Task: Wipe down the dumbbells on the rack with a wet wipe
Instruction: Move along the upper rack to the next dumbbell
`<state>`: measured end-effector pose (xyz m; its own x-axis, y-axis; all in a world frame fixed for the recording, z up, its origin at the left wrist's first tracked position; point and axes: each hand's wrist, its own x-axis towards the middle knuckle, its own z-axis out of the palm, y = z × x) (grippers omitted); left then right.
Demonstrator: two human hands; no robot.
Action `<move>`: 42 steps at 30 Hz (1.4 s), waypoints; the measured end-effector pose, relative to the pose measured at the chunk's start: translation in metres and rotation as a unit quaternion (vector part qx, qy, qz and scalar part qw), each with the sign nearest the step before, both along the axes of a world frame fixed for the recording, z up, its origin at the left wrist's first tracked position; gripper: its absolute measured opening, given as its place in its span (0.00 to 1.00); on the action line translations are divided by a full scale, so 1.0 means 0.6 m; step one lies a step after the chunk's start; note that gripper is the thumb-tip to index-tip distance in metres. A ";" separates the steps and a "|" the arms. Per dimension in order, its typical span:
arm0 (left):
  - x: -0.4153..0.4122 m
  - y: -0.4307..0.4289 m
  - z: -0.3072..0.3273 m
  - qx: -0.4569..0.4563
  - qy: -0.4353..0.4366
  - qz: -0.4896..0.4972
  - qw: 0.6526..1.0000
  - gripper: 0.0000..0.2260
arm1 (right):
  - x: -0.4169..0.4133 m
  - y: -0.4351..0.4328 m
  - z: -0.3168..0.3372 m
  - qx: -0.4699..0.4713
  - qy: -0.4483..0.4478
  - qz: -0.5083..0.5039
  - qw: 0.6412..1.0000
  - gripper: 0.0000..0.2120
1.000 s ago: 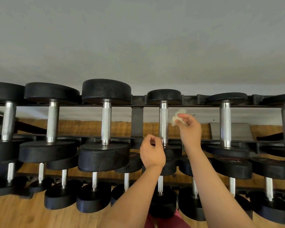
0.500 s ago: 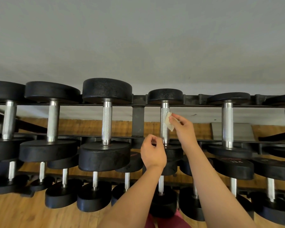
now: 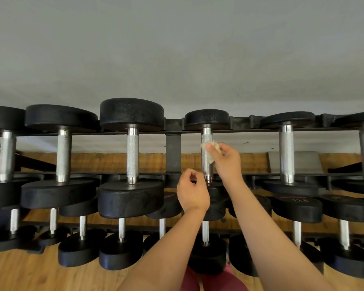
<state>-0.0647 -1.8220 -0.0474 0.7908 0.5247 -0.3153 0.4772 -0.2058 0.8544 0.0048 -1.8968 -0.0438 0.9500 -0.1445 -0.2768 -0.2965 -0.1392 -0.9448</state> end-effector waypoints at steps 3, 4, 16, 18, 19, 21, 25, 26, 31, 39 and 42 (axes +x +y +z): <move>0.000 0.000 0.001 0.002 0.001 0.000 1.000 0.11 | 0.000 -0.002 -0.001 0.000 -0.006 -0.048 0.999 0.13; 0.000 0.000 0.001 0.004 0.001 0.000 1.000 0.10 | 0.002 0.000 0.004 0.010 0.000 -0.046 0.999 0.13; 0.000 0.000 0.000 0.011 -0.002 -0.001 1.000 0.09 | 0.005 0.031 0.023 0.080 0.046 -0.066 0.994 0.05; 0.000 0.000 0.000 0.013 -0.002 -0.003 1.000 0.09 | 0.005 0.037 0.029 0.084 0.044 -0.040 0.995 0.05; 0.000 0.000 0.000 0.015 -0.003 -0.004 1.000 0.09 | 0.005 0.036 0.030 0.092 0.042 -0.030 0.994 0.06; 0.000 0.000 0.000 0.018 -0.004 -0.006 1.000 0.09 | 0.002 0.031 0.029 0.129 0.059 -0.018 0.990 0.07; 0.000 0.001 -0.003 0.011 -0.008 -0.008 1.000 0.09 | -0.003 0.020 0.018 0.122 0.050 -0.013 0.991 0.09; 0.000 0.002 -0.004 0.010 -0.008 -0.009 1.000 0.09 | -0.003 0.021 0.017 0.095 0.030 -0.006 0.995 0.09; -0.001 0.001 -0.003 -0.001 -0.015 -0.013 1.000 0.10 | 0.006 0.029 0.008 0.006 -0.016 -0.004 1.000 0.11; -0.002 0.003 -0.007 0.006 -0.019 -0.023 1.000 0.12 | 0.002 0.026 0.008 -0.158 -0.073 -0.069 0.982 0.14; -0.001 0.003 -0.009 0.009 -0.012 -0.031 0.999 0.12 | 0.003 0.026 0.004 -0.115 -0.044 -0.054 0.991 0.13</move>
<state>-0.0655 -1.8203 -0.0531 0.8290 0.4805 -0.2864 0.4424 -0.2499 0.8613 0.0067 -1.8814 -0.0415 0.9447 -0.2957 -0.1418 -0.2395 -0.3267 -0.9143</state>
